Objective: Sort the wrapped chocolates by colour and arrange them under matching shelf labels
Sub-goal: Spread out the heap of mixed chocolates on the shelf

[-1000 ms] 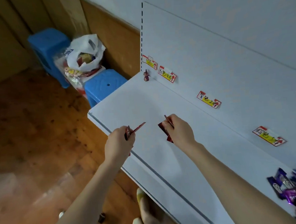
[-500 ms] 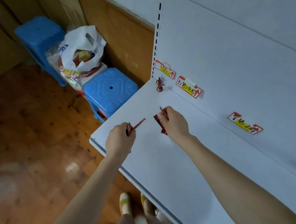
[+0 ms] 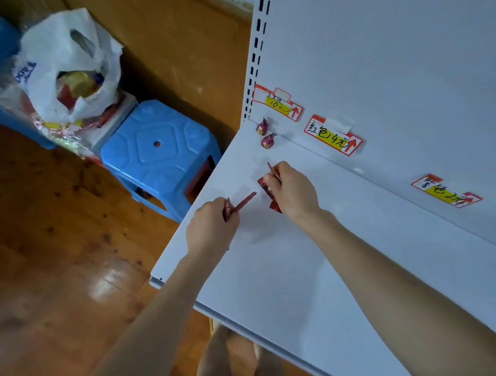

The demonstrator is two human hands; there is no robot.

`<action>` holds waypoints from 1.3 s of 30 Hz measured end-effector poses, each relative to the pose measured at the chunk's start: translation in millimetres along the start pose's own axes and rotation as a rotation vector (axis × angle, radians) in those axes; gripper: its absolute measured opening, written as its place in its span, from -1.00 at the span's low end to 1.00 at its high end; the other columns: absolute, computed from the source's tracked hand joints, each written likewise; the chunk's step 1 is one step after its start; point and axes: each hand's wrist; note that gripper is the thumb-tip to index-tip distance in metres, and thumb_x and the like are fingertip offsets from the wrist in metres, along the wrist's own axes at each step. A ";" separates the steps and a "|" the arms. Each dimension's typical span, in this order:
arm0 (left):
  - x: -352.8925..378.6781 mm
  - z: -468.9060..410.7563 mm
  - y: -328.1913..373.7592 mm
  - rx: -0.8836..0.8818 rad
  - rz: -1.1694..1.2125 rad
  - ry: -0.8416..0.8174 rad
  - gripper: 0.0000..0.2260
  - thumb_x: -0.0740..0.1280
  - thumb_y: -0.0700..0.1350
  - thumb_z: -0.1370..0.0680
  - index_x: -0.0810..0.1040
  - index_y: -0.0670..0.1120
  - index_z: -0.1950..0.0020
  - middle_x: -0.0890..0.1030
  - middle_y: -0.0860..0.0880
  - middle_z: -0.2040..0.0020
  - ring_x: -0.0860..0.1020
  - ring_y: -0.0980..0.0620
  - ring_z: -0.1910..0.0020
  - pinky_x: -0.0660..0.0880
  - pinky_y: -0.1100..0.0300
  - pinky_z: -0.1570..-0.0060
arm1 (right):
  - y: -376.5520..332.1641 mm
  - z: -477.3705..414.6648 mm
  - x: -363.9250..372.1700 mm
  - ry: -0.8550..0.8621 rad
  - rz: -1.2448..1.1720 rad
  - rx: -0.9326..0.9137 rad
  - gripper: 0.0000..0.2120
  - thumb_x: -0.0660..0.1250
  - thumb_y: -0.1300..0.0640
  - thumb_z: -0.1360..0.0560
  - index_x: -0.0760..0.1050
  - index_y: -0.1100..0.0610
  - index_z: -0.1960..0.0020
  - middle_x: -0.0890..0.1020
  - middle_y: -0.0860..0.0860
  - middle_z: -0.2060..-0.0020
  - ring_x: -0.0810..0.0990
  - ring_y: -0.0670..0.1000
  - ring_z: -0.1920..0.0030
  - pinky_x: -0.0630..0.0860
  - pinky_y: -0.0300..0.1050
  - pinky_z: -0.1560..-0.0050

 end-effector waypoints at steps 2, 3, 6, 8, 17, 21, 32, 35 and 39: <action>4.1 2.9 6.4 0.018 -0.013 -0.060 -0.89 0.25 -0.05 -0.57 0.47 -0.04 0.12 0.53 -0.03 0.24 0.57 0.02 0.37 0.60 0.09 0.36 | 8.5 5.3 -4.3 0.006 0.017 0.024 -0.76 0.09 0.04 -0.61 0.41 0.19 -0.07 0.60 0.09 0.06 0.57 0.09 0.05 0.32 -0.17 0.24; 7.3 5.0 10.8 0.030 -0.014 -0.087 -0.88 0.24 -0.06 -0.57 0.47 -0.05 0.14 0.54 -0.05 0.23 0.57 0.00 0.36 0.60 0.08 0.34 | 13.8 8.0 -7.4 0.013 0.023 0.034 -0.76 0.10 0.04 -0.61 0.41 0.19 -0.06 0.60 0.09 0.07 0.57 0.09 0.07 0.32 -0.17 0.25; 21.0 10.7 26.8 0.078 0.007 -0.146 -0.86 0.23 -0.10 -0.55 0.47 -0.13 0.16 0.57 -0.12 0.23 0.59 -0.10 0.34 0.59 -0.02 0.32 | 31.4 13.3 -15.9 0.041 0.045 0.063 -0.78 0.11 0.06 -0.60 0.42 0.20 -0.04 0.60 0.10 0.07 0.56 0.11 0.07 0.33 -0.14 0.25; 30.6 13.7 34.5 0.086 0.039 -0.161 -0.86 0.23 -0.12 -0.54 0.48 -0.17 0.15 0.58 -0.16 0.21 0.59 -0.15 0.29 0.58 -0.07 0.27 | 40.5 12.7 -18.3 0.035 0.076 0.051 -0.77 0.11 0.06 -0.60 0.43 0.21 -0.06 0.60 0.10 0.05 0.56 0.11 0.06 0.39 -0.11 0.23; 62.9 11.2 49.8 0.111 0.204 -0.119 -0.92 0.30 -0.17 -0.52 0.50 -0.12 0.01 0.52 0.04 0.23 0.51 0.27 0.40 0.42 0.45 0.48 | 64.3 -7.7 -16.7 0.054 0.100 -0.017 -0.75 0.15 0.05 -0.58 0.45 0.22 -0.08 0.59 0.13 0.03 0.53 0.13 0.00 0.38 -0.08 0.18; 69.6 15.5 51.1 0.200 0.103 -0.031 -0.65 0.32 -0.10 -0.53 0.42 -0.11 -0.31 0.49 -0.05 -0.10 0.47 0.04 -0.02 0.25 0.43 0.16 | 69.7 -14.3 -14.0 0.078 0.111 -0.063 -0.71 0.17 0.01 -0.57 0.44 0.23 -0.09 0.56 0.14 0.01 0.48 0.11 -0.03 0.34 -0.12 0.15; 50.7 47.2 42.8 0.537 -0.265 0.075 -0.71 0.39 -0.24 -0.48 0.55 -0.27 -0.18 0.55 -0.23 -0.19 0.48 -0.23 -0.22 0.39 0.00 -0.23 | 84.8 14.5 -35.4 0.044 -0.034 -0.148 -0.67 0.19 0.07 -0.57 0.43 0.18 -0.27 0.50 0.09 -0.22 0.36 0.11 -0.28 0.33 -0.08 -0.20; 46.8 61.3 50.5 0.737 -0.330 0.077 -0.84 0.47 -0.37 -0.35 0.62 -0.31 0.10 0.62 -0.24 0.11 0.60 -0.26 0.10 0.55 -0.10 0.03 | 109.2 40.2 -49.6 0.047 -0.007 -0.023 -0.69 0.17 0.10 -0.57 0.44 0.20 -0.25 0.52 0.12 -0.20 0.37 0.12 -0.27 0.36 -0.03 -0.19; 53.9 81.7 72.6 0.883 -0.412 -0.036 -0.79 0.54 -0.38 -0.24 0.63 -0.31 0.17 0.63 -0.22 0.23 0.62 -0.23 0.24 0.58 -0.10 0.16 | 151.1 88.4 -69.2 0.099 0.018 0.183 -0.67 0.15 0.08 -0.58 0.41 0.19 -0.28 0.52 0.11 -0.21 0.37 0.11 -0.28 0.37 -0.03 -0.20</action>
Point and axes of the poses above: each hand's wrist, its own z-axis away from the middle knuckle, its own x-axis out of the palm, y = z × x
